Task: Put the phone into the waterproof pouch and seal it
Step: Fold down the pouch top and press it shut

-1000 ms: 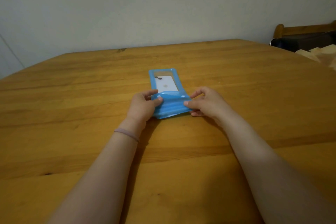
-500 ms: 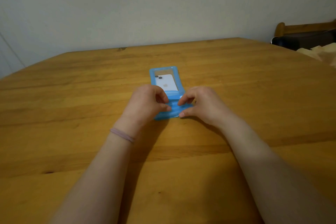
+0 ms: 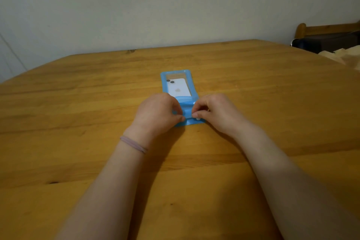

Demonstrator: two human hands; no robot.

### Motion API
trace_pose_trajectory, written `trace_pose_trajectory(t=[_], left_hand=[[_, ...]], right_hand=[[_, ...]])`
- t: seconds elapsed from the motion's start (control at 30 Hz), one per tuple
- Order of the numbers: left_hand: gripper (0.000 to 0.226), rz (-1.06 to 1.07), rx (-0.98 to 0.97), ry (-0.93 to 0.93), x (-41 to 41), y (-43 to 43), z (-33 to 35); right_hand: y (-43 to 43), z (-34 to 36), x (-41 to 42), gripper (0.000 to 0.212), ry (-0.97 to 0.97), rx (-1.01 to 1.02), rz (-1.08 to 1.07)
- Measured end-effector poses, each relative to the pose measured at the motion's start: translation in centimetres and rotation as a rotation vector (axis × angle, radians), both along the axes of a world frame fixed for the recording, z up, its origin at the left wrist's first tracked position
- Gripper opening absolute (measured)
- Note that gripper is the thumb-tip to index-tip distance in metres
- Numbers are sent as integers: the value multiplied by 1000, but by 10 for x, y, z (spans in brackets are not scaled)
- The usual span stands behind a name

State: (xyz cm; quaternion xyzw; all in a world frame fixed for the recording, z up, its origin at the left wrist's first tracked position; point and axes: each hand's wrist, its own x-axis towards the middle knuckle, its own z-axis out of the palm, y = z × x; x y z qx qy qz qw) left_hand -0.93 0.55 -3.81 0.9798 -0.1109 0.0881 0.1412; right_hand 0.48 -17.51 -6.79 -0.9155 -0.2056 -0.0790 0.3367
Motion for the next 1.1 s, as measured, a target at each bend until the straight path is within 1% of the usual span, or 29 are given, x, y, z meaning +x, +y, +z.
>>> trace_pose_trajectory(t=[0.07,0.17,0.33,0.43,0.67,0.83,1.1], left_hand=[[11,-1,-34,27,0,0,0],[8,-6,-44,81,1,-1,-3],[7,-13,-51,104,6,-3,-9],[8,-1,-106,139,8,-1,-11],[15,-11,-194,183,10,5,-11],[13,5,-310,201,11,12,-12],[9,7,-246,155,14,12,-15]], right_hand=[[1,-1,1,14,1,6,-8],[2,-4,2,15,25,-4,-29],[6,-7,3,14,37,-31,-60],[6,-7,3,8,31,-28,-72],[5,-6,0,14,50,57,-97],[5,-8,2,14,51,109,-149],[9,-13,5,18,37,65,-174]])
